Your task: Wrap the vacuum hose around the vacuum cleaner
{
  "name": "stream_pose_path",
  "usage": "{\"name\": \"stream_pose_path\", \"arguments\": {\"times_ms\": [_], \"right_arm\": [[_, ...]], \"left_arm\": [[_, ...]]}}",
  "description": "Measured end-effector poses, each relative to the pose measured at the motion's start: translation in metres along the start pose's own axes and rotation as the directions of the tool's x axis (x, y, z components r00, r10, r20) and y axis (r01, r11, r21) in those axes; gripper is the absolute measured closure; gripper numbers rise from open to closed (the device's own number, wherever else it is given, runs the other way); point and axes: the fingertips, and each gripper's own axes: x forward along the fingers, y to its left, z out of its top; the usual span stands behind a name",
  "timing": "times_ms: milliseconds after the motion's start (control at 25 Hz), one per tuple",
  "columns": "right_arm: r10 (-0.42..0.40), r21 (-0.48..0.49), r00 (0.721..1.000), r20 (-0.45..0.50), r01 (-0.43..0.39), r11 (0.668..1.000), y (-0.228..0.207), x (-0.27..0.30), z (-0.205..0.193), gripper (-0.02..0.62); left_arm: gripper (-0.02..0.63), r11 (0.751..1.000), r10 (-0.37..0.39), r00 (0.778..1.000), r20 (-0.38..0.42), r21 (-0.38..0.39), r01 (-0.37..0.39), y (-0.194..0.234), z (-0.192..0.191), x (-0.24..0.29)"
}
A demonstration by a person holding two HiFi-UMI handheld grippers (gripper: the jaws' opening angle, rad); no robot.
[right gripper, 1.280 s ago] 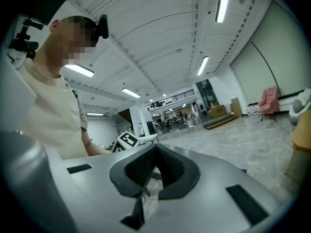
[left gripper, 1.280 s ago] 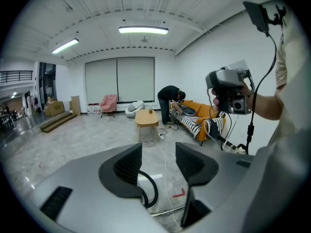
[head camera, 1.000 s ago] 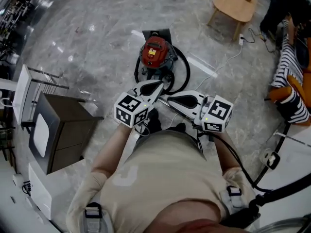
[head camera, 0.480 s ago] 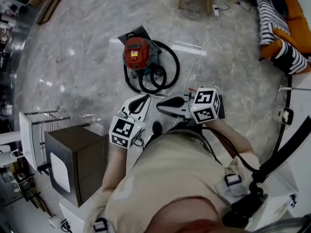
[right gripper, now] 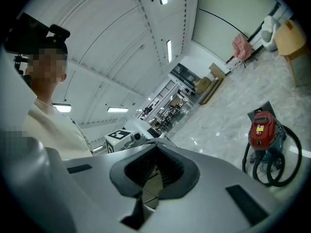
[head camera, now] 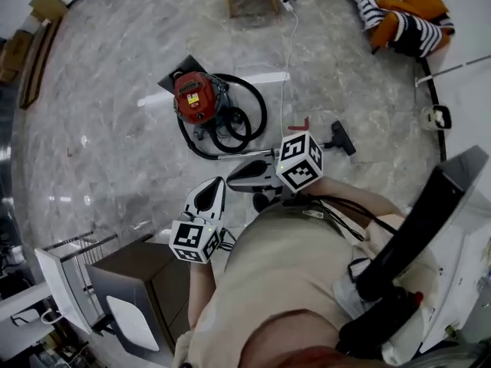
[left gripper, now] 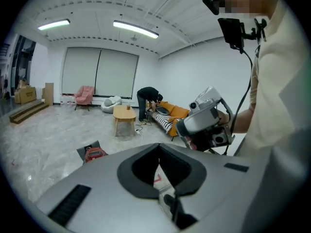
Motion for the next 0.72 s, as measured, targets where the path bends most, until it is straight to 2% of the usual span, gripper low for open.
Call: {"name": "stream_pose_path", "arguments": {"times_ms": [280,400,560,720], "right_arm": [[-0.033,0.034,0.998,0.062,0.031,0.999,0.022,0.029,-0.004,0.591],[-0.079,0.046,0.991,0.112,0.074,0.996,0.029,0.027,-0.009,0.591],[-0.137,0.091,0.982,0.131,0.126,0.988,0.024,0.027,-0.018,0.591],[-0.195,0.145,0.97,0.143,0.174,0.974,0.033,0.019,-0.034,0.591]], "left_arm": [[0.598,0.999,-0.044,0.998,0.05,0.001,0.044,0.009,-0.006,-0.035],[0.598,0.995,-0.1,0.993,0.057,0.014,0.1,0.004,-0.007,-0.034],[0.598,0.987,-0.157,0.985,0.076,-0.003,0.158,0.002,-0.011,-0.026],[0.598,0.966,-0.25,0.965,0.078,-0.041,0.254,-0.021,-0.023,-0.014]]}}
